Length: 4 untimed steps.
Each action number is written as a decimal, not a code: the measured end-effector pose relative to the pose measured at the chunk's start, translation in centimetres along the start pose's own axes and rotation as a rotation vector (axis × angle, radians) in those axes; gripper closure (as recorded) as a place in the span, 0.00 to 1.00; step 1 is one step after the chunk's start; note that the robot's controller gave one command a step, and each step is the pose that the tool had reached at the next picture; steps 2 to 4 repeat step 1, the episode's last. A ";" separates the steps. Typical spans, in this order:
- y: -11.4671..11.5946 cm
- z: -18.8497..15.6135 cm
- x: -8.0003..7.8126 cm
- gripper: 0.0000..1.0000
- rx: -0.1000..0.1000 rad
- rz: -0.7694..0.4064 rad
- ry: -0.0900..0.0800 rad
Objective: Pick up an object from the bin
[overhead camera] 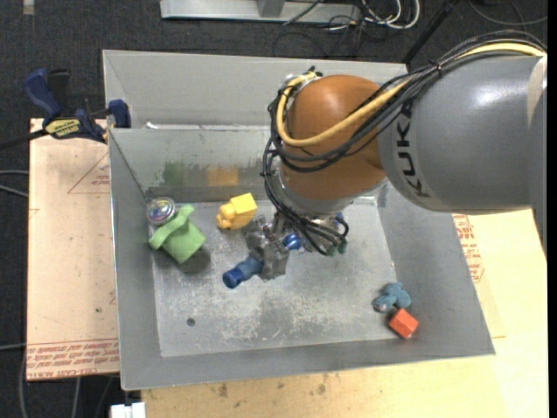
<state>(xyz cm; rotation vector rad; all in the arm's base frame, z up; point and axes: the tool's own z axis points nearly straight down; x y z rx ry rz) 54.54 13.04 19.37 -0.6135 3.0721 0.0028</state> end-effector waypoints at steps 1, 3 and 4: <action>1.3 -4.9 0.3 1.00 0.000 0.005 0.002; 1.3 -4.9 0.3 1.00 0.000 0.005 0.002; 1.3 -4.9 0.3 1.00 0.000 0.005 0.002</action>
Offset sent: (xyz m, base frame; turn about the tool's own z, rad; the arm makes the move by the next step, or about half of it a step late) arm -0.0088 0.0091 0.0471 0.0066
